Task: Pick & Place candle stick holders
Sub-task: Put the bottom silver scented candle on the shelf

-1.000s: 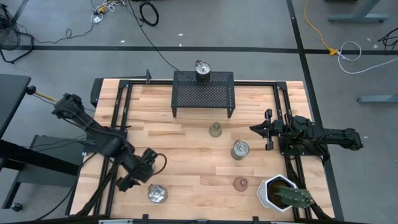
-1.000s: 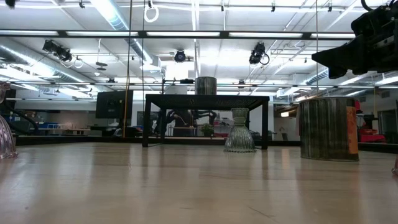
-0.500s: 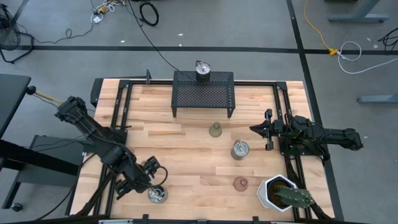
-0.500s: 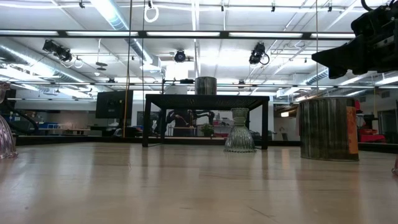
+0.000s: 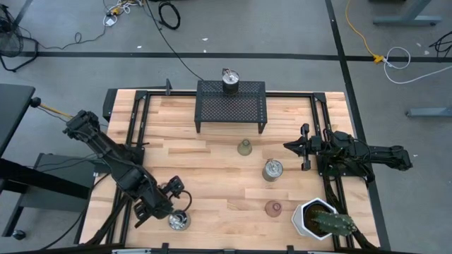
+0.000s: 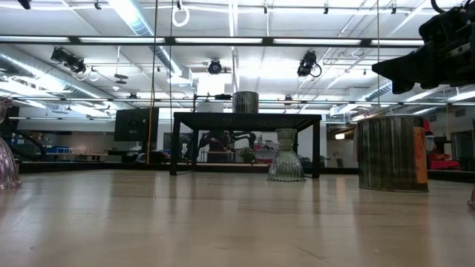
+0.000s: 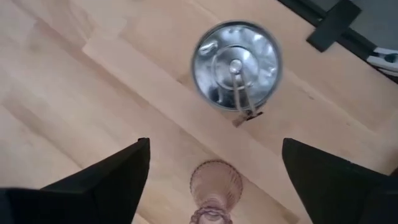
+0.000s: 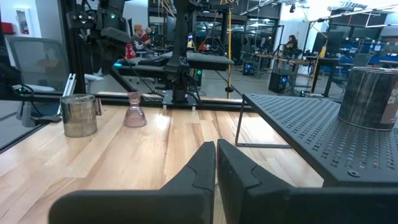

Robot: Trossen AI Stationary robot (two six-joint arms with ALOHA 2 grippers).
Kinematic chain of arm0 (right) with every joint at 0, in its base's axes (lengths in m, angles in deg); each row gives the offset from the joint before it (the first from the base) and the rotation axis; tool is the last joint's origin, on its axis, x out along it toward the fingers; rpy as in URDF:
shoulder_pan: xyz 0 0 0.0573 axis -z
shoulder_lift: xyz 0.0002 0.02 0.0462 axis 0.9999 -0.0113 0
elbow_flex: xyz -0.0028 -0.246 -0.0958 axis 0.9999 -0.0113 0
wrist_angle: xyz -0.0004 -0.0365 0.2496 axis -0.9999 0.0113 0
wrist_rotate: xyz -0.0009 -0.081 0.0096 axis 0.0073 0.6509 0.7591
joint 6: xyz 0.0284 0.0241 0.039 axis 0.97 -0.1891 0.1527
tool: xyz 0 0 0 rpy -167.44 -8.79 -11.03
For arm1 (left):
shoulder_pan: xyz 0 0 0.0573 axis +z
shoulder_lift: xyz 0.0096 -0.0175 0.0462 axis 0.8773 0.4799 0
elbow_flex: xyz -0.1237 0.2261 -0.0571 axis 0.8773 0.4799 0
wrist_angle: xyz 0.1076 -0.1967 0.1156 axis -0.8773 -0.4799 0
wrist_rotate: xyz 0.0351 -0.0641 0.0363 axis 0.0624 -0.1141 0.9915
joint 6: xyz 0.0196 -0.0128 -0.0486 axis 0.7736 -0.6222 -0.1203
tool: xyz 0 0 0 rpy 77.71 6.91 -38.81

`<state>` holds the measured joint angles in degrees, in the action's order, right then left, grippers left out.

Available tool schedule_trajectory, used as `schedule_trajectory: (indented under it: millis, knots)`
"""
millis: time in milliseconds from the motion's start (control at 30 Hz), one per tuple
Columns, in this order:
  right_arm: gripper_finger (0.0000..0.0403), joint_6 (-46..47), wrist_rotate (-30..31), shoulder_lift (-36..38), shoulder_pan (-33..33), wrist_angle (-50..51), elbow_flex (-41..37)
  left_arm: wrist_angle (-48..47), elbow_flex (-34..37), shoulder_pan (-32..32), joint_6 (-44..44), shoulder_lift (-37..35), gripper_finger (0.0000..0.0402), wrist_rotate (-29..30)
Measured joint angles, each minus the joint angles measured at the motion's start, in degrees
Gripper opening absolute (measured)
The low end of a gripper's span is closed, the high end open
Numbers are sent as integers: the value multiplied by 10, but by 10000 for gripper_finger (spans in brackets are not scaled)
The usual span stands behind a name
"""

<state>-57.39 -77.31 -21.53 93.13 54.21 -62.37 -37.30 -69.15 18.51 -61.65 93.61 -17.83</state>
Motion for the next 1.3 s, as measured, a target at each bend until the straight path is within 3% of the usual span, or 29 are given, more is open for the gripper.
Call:
schedule_trajectory:
  millis: [133,667,1300]
  knots:
    - [20,0,0,0,0,0,0,-8,-6,-16,-1,10,396,-2]
    - [20,0,0,0,0,0,0,-43,-118,-56,-37,102,399,-1]
    - [20,0,0,0,0,0,0,-34,-151,-55,-98,181,399,6]
